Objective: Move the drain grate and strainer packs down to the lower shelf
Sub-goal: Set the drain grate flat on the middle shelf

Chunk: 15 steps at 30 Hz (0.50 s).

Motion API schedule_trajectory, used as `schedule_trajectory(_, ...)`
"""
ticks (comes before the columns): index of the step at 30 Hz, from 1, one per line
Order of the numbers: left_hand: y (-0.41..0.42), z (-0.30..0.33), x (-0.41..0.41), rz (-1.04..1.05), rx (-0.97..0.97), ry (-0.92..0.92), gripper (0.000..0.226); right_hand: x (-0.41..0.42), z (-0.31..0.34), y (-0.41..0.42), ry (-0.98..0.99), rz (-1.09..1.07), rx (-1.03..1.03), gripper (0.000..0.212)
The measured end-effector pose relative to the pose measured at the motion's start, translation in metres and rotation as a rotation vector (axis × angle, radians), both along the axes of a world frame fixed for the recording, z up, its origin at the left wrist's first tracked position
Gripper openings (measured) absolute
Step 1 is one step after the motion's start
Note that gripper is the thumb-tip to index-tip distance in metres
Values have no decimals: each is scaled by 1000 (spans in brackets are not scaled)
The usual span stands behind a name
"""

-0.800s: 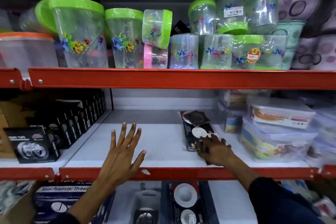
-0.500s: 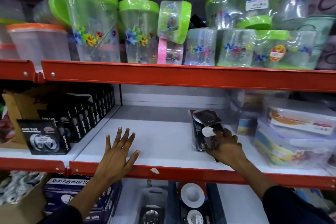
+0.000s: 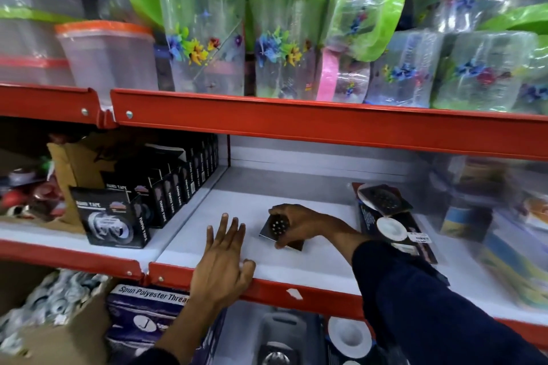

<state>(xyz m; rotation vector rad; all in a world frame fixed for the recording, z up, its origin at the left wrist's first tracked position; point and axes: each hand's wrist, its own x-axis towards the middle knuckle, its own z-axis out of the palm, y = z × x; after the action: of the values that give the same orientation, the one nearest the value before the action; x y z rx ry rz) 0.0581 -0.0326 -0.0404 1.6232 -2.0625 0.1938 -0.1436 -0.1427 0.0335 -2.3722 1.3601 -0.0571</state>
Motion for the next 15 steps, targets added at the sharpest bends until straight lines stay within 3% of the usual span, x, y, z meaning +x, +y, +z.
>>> schedule_trajectory(7, -1, -2, 3, 10, -15, -16, 80, -4, -17, -15, 62, 100, 53, 99)
schedule_trajectory(11, -4, -9, 7, 18, -49, -38, 78, -35, -18, -5, -36, 2, -266, 86)
schedule_trajectory(15, -6, -11, 5, 13, -46, -45, 78, -95, -10, -6, -8, -401, -649, 74)
